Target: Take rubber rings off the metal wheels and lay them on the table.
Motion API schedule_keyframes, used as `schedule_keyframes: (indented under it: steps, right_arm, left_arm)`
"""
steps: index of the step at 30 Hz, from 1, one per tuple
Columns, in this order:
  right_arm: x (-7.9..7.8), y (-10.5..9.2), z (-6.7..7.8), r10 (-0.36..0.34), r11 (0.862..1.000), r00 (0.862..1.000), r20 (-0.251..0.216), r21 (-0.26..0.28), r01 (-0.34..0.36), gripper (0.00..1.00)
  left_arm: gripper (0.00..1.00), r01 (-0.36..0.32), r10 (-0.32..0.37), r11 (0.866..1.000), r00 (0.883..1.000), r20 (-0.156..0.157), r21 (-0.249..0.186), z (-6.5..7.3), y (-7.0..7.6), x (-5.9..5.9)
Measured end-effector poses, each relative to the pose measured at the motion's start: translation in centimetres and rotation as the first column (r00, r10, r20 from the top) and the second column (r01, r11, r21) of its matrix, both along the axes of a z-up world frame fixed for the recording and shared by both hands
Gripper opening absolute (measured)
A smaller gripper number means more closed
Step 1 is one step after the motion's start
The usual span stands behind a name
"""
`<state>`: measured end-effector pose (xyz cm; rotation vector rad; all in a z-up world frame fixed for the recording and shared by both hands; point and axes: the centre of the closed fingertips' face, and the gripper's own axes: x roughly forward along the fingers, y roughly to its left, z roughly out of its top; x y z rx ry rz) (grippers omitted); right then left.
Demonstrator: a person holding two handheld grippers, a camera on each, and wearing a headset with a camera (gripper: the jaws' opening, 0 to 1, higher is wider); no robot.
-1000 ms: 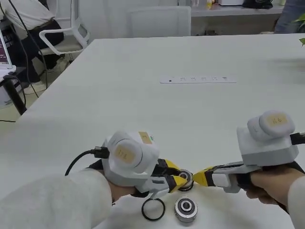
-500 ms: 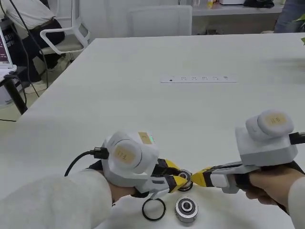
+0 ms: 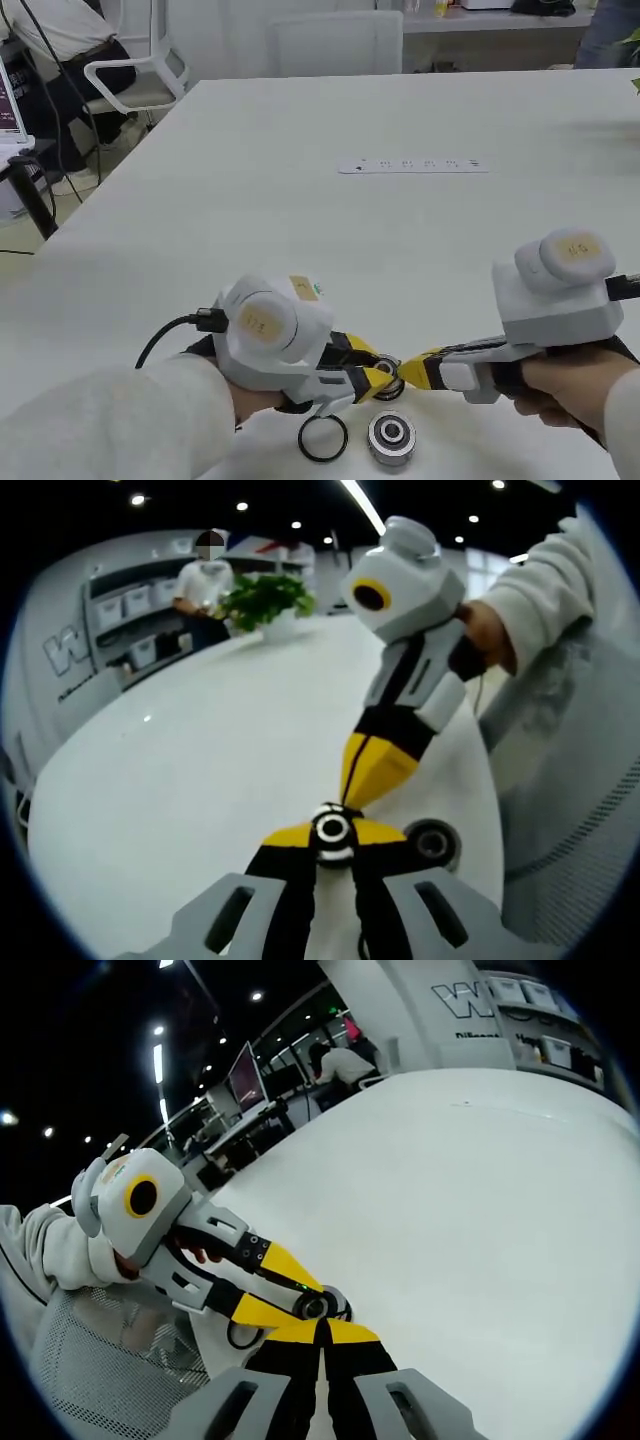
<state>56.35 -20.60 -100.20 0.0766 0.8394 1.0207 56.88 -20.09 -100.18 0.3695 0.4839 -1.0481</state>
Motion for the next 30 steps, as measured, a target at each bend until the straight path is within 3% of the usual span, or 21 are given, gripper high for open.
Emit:
schedule_keyframes:
  steps: [23, 30]
  right_arm:
    - [-0.16, 0.65, 0.58, 0.029, 0.999, 0.999, 0.03, 0.015, -0.029, 0.0]
    - [-0.2, 0.57, 0.69, 0.026, 0.999, 0.999, 0.019, 0.027, -0.027, 0.0]
  left_arm:
    - [0.14, 0.002, -0.002, 1.0, 1.0, 0.003, 0.001, 0.0, -0.08, -0.04]
    - [0.14, 0.003, -0.003, 1.0, 1.0, 0.005, -0.002, 0.02, -0.15, 0.0]
